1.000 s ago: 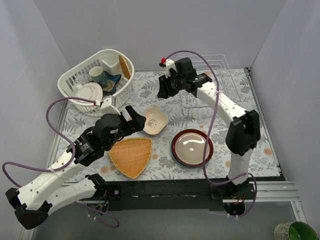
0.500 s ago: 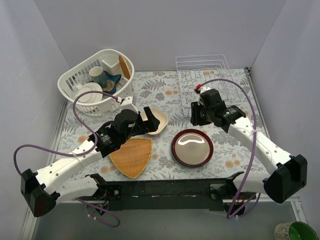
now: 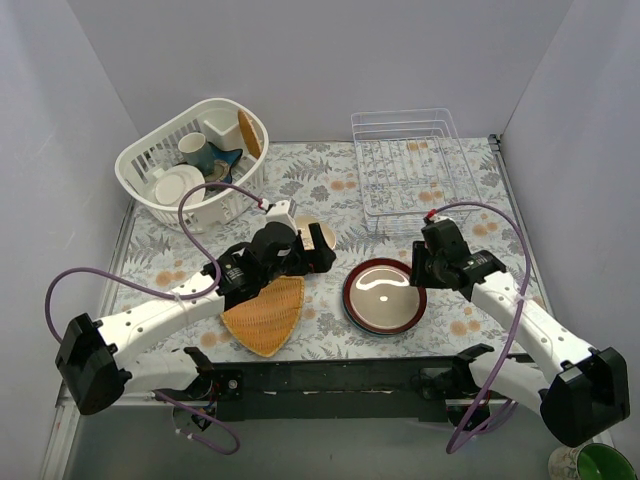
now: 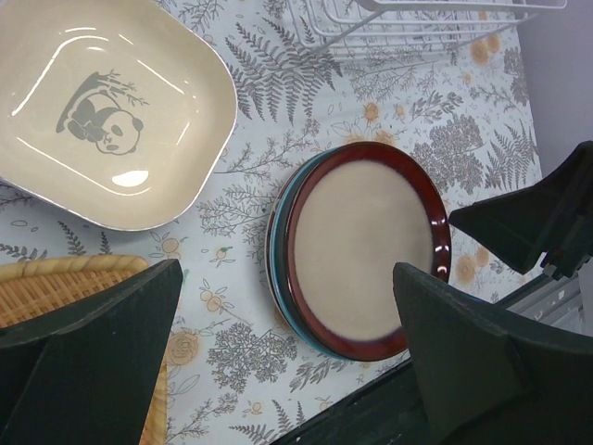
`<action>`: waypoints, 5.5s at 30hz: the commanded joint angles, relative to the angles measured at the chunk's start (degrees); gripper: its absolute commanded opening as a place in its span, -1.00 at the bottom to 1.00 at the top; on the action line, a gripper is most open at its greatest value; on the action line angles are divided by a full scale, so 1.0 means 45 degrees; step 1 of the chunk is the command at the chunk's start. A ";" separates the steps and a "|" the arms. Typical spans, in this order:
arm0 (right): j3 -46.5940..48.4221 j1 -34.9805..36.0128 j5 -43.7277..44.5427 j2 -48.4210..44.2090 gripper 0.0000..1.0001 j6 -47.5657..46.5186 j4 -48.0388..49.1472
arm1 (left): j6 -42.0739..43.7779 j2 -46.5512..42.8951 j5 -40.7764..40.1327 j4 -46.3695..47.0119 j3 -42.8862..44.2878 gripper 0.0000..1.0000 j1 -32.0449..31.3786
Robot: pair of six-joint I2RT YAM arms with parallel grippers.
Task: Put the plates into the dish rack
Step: Pick up the plate at the center of the board.
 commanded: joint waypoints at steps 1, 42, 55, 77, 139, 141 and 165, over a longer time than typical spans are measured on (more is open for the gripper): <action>-0.0634 -0.0531 0.0172 -0.0707 -0.02 0.0042 0.0086 | 0.0148 0.0153 0.0197 0.0505 -0.0012 0.97 -0.0237; -0.2413 -0.1235 0.0191 -0.2933 -0.97 0.2951 0.0380 | -0.0321 0.0251 0.0782 0.1265 -0.0753 0.96 -0.0374; -0.1963 -0.1254 -0.0042 -0.4009 -0.97 0.4612 0.0164 | -0.0712 0.0388 0.1584 0.2282 -0.1496 0.96 -0.0412; -0.1240 -0.1254 -0.0179 -0.4614 -0.97 0.5823 -0.0110 | -0.2156 0.0349 0.3260 0.3180 -0.2238 0.96 -0.0978; -0.2178 -0.1235 -0.2250 -0.5357 -0.97 0.6253 0.0555 | -0.9285 0.4391 -0.0818 0.8728 -0.2747 0.38 -0.5080; -0.2197 -0.1254 -0.2386 -0.5454 -0.97 0.6330 0.0458 | -0.9559 0.4509 -0.0973 0.8494 -0.2688 0.36 -0.5236; -0.2490 -0.1254 -0.2953 -0.5825 -0.97 0.6507 0.0321 | -1.4286 0.3746 -0.4295 0.6794 -0.3704 0.18 -0.5784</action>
